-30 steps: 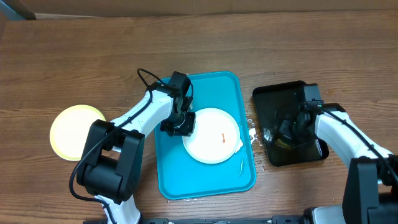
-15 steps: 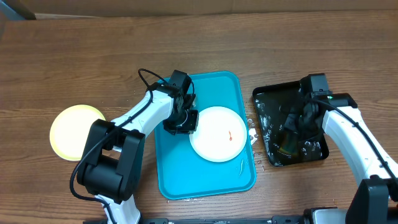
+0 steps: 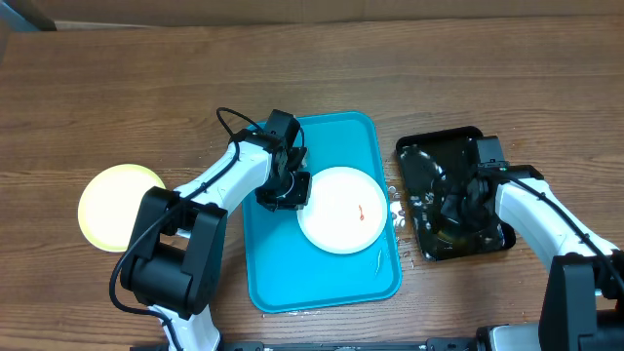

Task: Clean dirty plates on tray and stack at the side
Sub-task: 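Wipe the white plate with the sponge in the right gripper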

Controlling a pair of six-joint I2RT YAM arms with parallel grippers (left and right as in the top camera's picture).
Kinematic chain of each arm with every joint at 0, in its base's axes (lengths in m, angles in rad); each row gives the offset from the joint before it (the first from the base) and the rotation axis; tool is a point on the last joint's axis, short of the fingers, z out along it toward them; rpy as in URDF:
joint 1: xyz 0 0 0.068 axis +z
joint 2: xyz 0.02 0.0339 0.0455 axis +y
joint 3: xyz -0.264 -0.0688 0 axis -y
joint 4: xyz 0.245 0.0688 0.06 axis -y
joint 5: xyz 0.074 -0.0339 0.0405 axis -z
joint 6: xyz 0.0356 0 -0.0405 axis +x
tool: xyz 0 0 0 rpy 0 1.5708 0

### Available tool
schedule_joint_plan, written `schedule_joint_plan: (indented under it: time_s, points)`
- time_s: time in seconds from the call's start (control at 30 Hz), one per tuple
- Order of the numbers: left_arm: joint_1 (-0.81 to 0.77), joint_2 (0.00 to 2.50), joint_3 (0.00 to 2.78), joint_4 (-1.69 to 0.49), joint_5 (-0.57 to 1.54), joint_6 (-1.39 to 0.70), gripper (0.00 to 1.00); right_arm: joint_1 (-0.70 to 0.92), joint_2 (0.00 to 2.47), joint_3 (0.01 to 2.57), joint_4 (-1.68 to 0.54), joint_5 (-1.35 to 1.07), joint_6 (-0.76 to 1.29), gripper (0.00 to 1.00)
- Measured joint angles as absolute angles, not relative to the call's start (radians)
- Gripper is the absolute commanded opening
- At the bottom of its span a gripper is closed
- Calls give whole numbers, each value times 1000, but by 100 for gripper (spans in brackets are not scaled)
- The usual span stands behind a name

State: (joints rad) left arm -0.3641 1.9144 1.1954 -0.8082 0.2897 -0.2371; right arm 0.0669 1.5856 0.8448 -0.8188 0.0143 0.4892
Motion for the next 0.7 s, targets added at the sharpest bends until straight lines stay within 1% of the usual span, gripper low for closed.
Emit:
schedule_joint_plan:
  time_s: [0.13, 0.23, 0.33, 0.43, 0.5, 0.7]
  points:
    - [-364, 1914, 1195, -808, 290, -237, 4, 67, 1586, 865, -847, -5, 461, 4]
    - [-364, 1914, 1195, -807, 290, -237, 4, 76, 1581, 929, -905, -55, 419, 4]
    - [-364, 1914, 1195, -807, 290, -237, 4, 120, 1542, 1019, -944, -104, 380, 4]
    - [-364, 1914, 1195, -807, 290, -237, 4, 204, 1472, 1092, -948, -132, 358, 4]
    - [-364, 1914, 1195, -807, 290, -237, 4, 302, 1425, 1121, -928, -155, 352, 4]
    - [-364, 1914, 1195, -798, 297, -249, 4, 511, 1456, 1113, -823, -160, 384, 4]
